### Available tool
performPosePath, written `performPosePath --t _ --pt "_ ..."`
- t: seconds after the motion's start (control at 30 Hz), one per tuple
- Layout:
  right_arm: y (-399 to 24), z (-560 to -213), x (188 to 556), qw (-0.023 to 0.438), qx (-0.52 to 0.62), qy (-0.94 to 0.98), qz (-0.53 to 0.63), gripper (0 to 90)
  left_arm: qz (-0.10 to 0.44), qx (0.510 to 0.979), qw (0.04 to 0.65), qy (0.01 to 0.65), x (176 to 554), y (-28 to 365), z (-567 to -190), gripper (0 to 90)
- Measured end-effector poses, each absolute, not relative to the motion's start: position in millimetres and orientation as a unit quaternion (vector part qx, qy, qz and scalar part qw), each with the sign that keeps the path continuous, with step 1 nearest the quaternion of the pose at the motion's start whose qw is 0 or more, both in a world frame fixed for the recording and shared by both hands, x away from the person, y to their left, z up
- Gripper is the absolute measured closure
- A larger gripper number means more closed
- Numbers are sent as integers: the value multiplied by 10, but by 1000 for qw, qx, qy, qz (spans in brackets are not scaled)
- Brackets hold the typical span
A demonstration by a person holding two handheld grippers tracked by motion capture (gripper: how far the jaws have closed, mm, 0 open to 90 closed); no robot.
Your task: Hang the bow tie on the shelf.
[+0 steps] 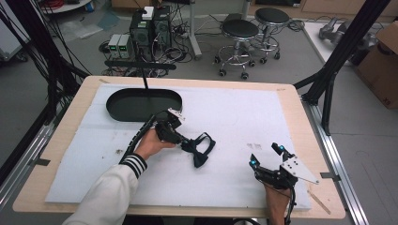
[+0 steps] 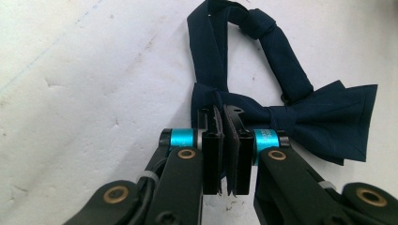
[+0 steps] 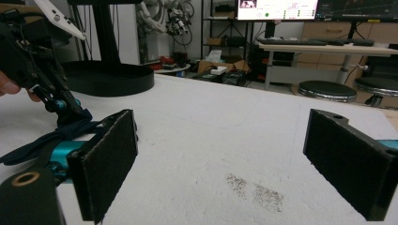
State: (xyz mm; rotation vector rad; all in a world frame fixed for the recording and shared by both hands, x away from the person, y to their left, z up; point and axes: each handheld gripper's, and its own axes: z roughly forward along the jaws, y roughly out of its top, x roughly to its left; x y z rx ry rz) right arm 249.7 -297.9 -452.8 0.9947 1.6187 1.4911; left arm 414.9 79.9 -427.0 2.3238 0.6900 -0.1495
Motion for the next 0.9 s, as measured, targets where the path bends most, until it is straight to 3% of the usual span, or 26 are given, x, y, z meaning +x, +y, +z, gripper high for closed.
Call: performPosePath --t 0.47,0.9 --pt "-2979 -4528 2497 355 385 626 578 94 -54 904 341 253 4124 759 -4274 887" --pt "-2979 -4528 2496 354 386 626 578 93 -20 892 377 250 4062 836 -4083 889"
